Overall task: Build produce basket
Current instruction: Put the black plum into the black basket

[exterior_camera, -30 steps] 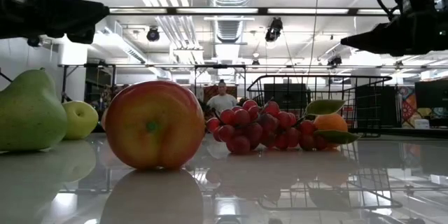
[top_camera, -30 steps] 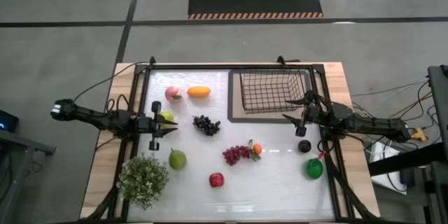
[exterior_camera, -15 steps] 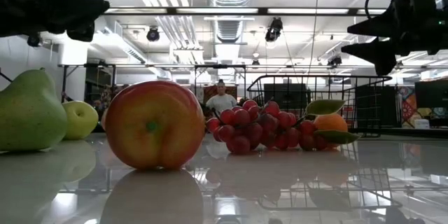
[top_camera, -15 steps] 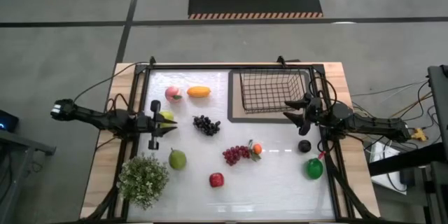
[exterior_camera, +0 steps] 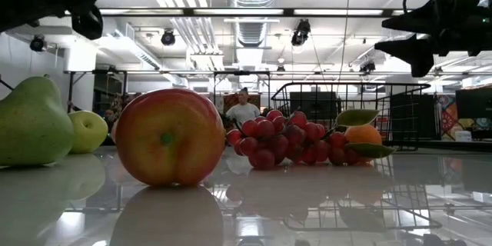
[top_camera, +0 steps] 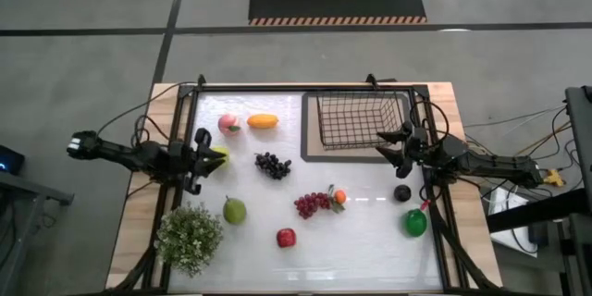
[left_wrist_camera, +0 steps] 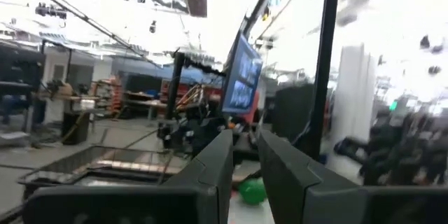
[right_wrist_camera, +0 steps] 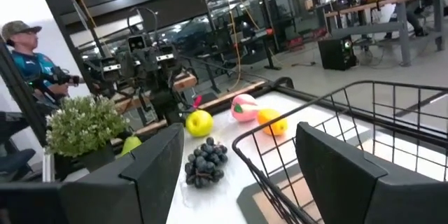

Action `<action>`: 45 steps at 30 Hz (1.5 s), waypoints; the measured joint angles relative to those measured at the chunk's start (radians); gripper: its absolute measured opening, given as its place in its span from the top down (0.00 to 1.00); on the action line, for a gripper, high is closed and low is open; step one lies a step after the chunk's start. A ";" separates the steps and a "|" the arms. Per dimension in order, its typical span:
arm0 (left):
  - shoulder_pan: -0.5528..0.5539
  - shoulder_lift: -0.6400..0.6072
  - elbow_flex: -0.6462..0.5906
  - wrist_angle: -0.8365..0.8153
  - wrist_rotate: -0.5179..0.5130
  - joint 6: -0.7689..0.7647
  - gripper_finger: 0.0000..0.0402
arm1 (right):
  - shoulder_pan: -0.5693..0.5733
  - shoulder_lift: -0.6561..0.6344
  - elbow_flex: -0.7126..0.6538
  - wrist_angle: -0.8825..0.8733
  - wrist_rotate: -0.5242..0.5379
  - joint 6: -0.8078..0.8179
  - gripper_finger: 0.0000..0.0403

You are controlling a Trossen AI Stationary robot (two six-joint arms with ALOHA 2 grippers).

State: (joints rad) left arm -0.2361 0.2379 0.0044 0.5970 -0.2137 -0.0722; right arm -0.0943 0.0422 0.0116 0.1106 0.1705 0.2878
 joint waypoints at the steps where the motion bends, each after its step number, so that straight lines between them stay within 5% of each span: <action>1: 0.000 0.000 0.000 0.016 0.000 0.000 0.86 | 0.000 0.000 0.000 -0.001 0.021 0.001 0.35; 6: 0.000 0.000 0.000 0.092 -0.001 0.023 0.86 | 0.000 0.000 0.000 0.006 0.080 0.057 0.35; 16: 0.000 0.000 0.000 0.356 -0.007 0.360 0.86 | 0.000 0.000 0.000 0.057 0.102 0.115 0.35; 27: 0.000 0.000 0.014 0.423 -0.009 0.509 0.86 | 0.005 0.043 0.000 0.318 -0.064 0.116 0.35; 34: 0.000 0.005 0.014 0.414 -0.009 0.524 0.86 | 0.022 0.126 0.008 0.411 -0.074 0.122 0.35; 45: 0.000 0.006 0.005 0.414 -0.009 0.525 0.86 | 0.125 0.393 0.302 0.254 -0.074 0.037 0.35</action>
State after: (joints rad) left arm -0.2359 0.2440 0.0093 1.0106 -0.2226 0.4530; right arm 0.0309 0.4351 0.3140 0.3646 0.0965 0.3245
